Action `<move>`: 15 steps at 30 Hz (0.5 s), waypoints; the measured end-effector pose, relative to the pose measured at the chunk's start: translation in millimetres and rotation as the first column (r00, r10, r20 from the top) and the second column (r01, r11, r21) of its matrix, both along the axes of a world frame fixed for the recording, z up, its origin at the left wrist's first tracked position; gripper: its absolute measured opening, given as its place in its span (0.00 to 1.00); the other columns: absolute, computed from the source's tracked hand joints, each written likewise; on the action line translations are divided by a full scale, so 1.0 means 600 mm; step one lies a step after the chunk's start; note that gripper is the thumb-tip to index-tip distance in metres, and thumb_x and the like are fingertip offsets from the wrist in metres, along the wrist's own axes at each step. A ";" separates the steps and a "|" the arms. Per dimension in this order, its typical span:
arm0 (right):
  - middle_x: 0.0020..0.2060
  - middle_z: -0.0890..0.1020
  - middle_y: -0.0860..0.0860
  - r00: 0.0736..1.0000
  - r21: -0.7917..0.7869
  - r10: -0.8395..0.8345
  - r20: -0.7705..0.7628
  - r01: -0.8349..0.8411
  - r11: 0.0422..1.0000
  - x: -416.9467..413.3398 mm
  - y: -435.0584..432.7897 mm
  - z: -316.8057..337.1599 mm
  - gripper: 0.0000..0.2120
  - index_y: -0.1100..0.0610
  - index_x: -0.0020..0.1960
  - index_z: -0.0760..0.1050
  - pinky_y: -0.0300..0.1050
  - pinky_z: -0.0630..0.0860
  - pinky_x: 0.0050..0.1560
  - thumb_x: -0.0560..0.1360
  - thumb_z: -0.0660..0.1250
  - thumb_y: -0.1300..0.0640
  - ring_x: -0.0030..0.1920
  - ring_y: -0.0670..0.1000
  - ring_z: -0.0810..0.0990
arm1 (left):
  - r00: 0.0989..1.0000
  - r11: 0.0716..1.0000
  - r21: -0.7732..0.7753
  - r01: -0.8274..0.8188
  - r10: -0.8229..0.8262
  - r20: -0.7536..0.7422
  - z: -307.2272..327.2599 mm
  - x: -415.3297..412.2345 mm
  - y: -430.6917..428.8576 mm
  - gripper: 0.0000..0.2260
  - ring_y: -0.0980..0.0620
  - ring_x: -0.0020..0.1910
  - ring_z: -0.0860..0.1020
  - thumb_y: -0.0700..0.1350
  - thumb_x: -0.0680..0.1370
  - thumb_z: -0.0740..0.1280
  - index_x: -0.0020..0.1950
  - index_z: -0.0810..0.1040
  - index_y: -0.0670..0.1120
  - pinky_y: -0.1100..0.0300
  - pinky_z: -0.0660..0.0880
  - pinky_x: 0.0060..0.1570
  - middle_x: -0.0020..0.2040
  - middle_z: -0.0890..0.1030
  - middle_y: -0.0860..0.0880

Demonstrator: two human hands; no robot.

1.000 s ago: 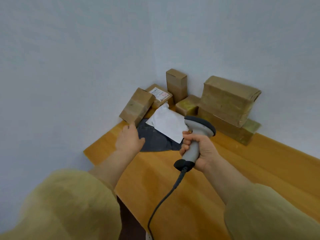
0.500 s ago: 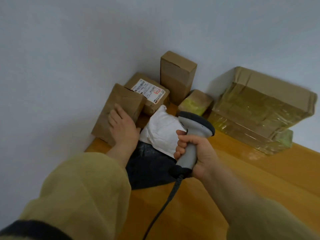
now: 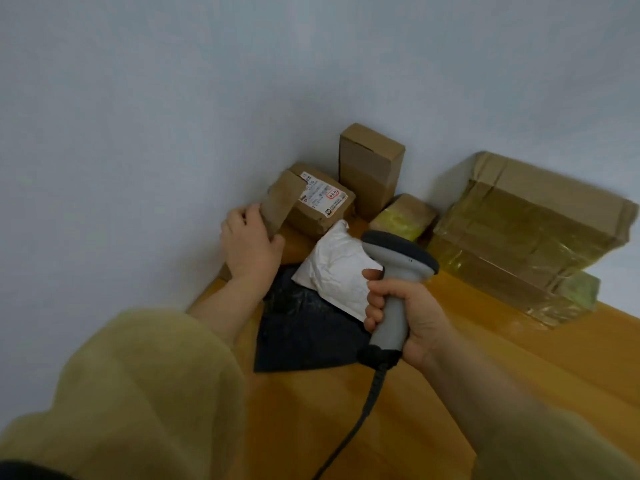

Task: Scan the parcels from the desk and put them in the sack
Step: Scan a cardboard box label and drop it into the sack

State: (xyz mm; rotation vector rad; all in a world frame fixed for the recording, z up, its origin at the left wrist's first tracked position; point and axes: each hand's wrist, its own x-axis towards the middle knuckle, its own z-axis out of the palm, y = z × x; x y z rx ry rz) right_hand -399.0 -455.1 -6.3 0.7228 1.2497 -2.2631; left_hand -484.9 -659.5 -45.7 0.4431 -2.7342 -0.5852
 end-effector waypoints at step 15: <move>0.25 0.73 0.52 0.900 0.255 0.309 -0.309 -0.234 0.938 0.340 0.199 0.128 0.12 0.62 0.52 0.76 0.44 0.72 0.27 0.70 0.70 0.69 0.24 0.49 0.71 | 0.996 0.455 0.888 -0.064 0.078 0.032 0.212 0.401 0.165 0.16 0.53 0.44 0.81 0.37 0.74 0.71 0.61 0.75 0.41 0.62 0.77 0.36 0.49 0.82 0.48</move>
